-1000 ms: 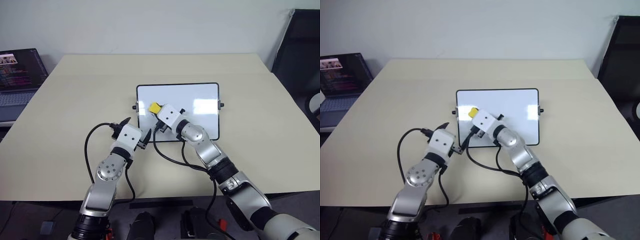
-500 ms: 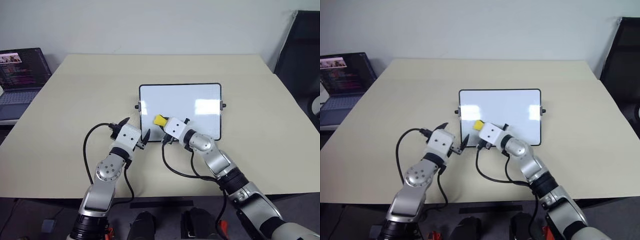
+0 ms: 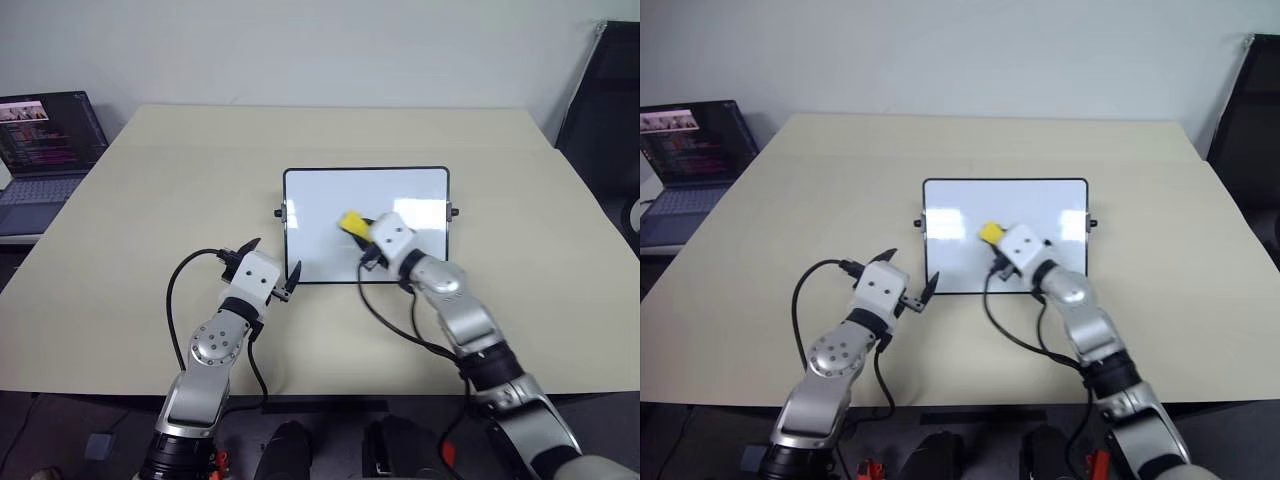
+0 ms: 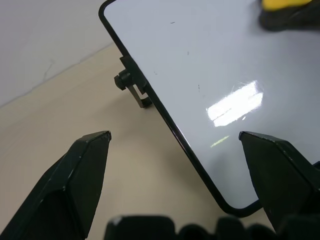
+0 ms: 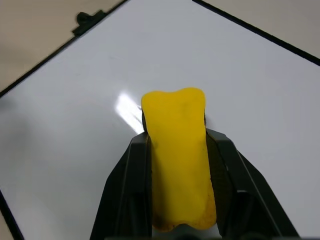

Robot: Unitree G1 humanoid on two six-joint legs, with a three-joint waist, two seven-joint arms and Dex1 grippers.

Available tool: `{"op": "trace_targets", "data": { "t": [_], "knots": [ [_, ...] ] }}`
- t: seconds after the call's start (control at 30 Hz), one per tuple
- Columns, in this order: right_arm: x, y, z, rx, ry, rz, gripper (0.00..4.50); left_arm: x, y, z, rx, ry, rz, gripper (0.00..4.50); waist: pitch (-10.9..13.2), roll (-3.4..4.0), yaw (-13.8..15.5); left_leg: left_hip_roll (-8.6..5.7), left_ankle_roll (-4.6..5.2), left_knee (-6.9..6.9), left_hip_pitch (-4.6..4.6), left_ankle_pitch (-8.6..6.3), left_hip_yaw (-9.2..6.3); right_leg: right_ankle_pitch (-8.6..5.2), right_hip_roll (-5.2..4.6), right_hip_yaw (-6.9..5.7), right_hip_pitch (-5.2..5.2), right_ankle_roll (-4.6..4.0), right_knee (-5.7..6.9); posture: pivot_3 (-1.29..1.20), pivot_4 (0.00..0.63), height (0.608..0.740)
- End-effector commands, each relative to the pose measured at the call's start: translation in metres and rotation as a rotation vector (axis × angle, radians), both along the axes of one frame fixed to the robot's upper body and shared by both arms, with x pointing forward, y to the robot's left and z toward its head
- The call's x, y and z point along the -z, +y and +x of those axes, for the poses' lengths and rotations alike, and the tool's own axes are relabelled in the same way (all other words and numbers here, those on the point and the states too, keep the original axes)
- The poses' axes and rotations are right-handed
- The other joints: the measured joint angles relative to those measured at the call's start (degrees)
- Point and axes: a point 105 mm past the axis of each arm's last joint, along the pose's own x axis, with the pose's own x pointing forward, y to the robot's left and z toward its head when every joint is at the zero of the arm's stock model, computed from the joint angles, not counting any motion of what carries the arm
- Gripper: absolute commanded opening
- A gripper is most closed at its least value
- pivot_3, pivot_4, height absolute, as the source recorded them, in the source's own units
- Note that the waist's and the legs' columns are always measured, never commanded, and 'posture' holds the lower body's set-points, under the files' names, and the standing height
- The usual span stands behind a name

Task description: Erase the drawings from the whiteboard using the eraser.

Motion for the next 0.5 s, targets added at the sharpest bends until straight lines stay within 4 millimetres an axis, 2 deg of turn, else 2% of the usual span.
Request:
{"op": "trace_targets", "data": {
  "t": [0.03,0.13,0.17,0.27,0.4,0.5],
  "knots": [
    [-0.029,-0.010,-0.017,-0.013,-0.046,0.068,1.13,-0.019,-0.013,-0.003,0.070,-0.062,-0.031,4.50,0.01,0.01,0.02,0.00,-0.01,-0.01,0.00,-0.01,0.00,-0.01,0.00,0.00,0.00,0.01,-0.01,0.00,0.150,0.740],
    [-0.033,-0.031,-0.029,0.044,-0.028,0.067,1.13,-0.020,-0.029,-0.004,0.171,-0.037,-0.080,4.50,0.03,0.01,-0.16,-0.02,-0.01,-0.01,0.03,-0.01,0.02,-0.01,0.00,-0.01,-0.01,0.01,0.00,0.00,0.150,0.740],
    [-0.034,-0.044,-0.034,0.089,-0.008,0.081,1.13,-0.020,-0.042,-0.005,0.248,-0.012,-0.110,4.50,0.04,0.01,-0.10,-0.02,-0.01,-0.02,0.04,-0.01,-0.01,-0.01,0.00,-0.05,-0.01,0.00,0.00,0.00,0.150,0.740],
    [-0.037,-0.065,-0.044,0.170,0.024,0.096,1.13,-0.019,-0.064,-0.011,0.402,0.045,-0.176,4.50,0.05,0.01,0.16,-0.04,-0.02,0.00,0.02,-0.01,-0.03,-0.02,0.15,-0.08,-0.01,-0.01,0.01,0.00,0.150,0.740],
    [-0.040,-0.082,-0.054,0.240,0.058,0.107,1.13,-0.021,-0.080,-0.017,0.550,0.105,-0.217,4.50,0.06,0.00,-0.10,-0.06,-0.02,0.00,0.04,-0.02,0.06,-0.02,0.15,-0.07,-0.01,0.00,-0.01,0.00,0.150,0.740],
    [-0.039,-0.103,-0.060,0.340,0.087,0.116,1.13,-0.024,-0.091,-0.020,0.674,0.150,-0.229,4.50,0.07,-0.01,-0.20,-0.04,-0.02,-0.01,0.02,-0.02,0.04,-0.03,0.18,-0.08,-0.02,-0.01,-0.01,0.00,0.150,0.740]
  ]
}}
